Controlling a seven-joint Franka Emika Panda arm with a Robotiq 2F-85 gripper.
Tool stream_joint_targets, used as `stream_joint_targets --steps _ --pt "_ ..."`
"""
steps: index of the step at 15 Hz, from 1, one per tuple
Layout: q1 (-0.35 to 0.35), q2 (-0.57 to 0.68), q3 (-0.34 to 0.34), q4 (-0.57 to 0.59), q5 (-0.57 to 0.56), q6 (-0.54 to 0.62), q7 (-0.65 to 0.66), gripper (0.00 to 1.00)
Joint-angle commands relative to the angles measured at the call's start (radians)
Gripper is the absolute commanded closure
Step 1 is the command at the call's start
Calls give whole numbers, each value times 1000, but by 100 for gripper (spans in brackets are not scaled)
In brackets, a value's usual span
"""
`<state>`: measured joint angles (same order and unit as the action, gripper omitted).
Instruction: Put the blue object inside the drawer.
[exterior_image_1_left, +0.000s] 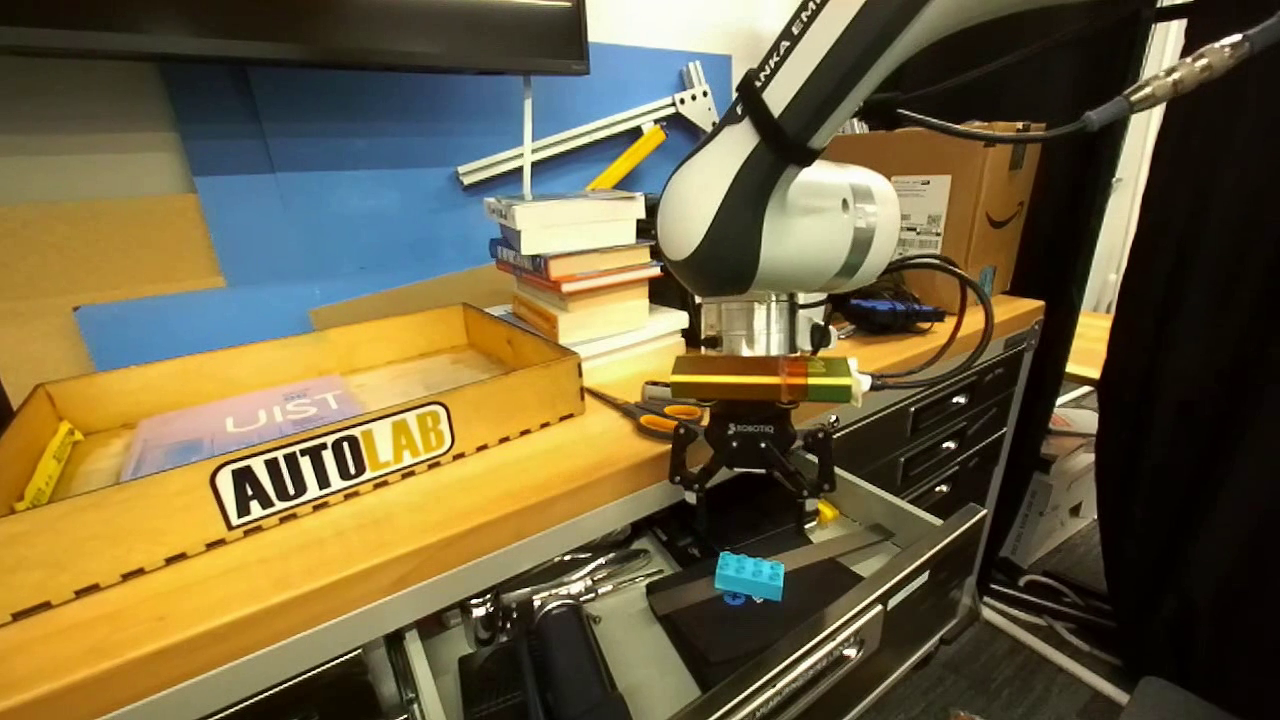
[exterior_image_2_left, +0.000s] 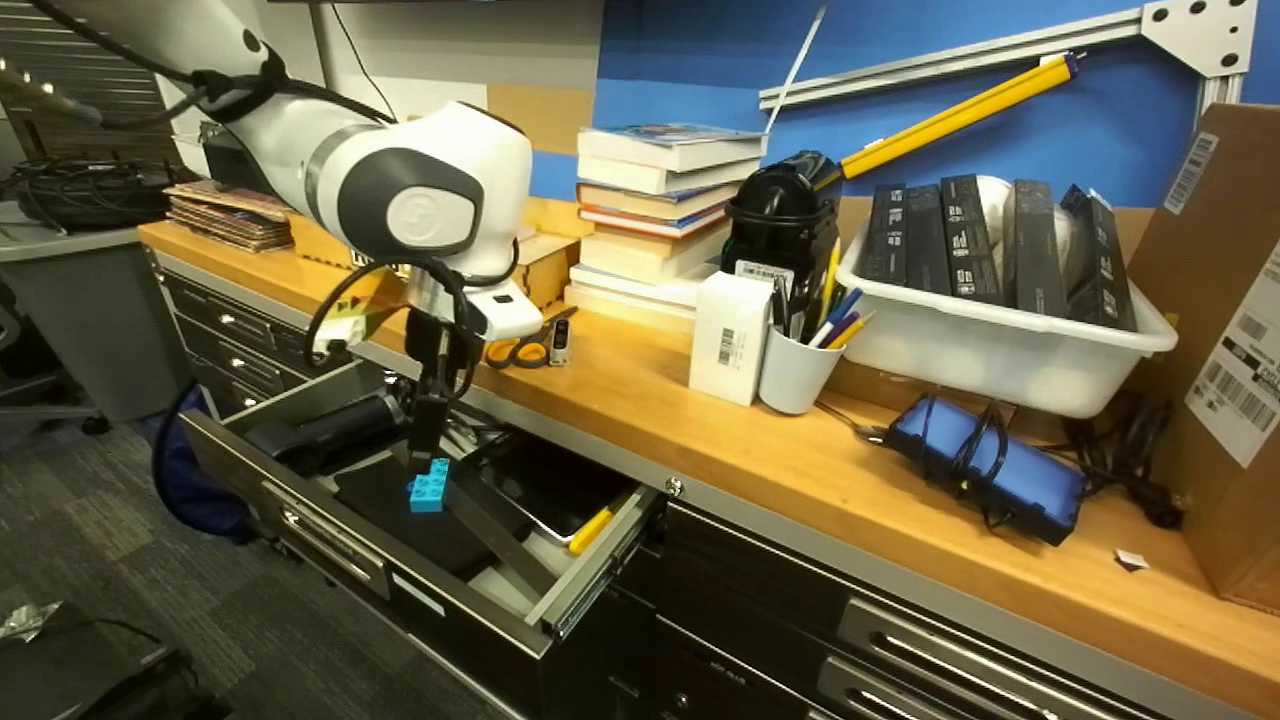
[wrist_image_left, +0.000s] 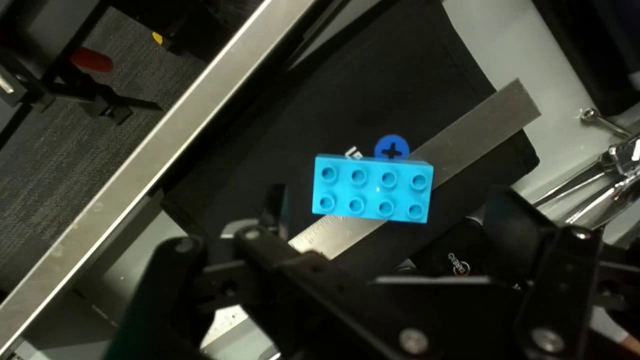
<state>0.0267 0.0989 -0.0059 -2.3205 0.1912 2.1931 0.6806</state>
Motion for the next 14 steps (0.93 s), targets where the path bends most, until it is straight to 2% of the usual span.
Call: stream_joint_targets --steps 1,4,6,9,11,14 --pt "11 -165 16 -148 -9 -46 -50 0" --pt "9 -255 29 -250 -23 -119 -119 0" --pt "7 -280 37 -277 -50 -203 -191 0" --pt "1 -195 41 -229 -75 -315 -256 0" --pt "-9 -110 35 -198 -83 -294 -224 0" --pt "-22 -7 12 -179 -48 -190 -209 0"
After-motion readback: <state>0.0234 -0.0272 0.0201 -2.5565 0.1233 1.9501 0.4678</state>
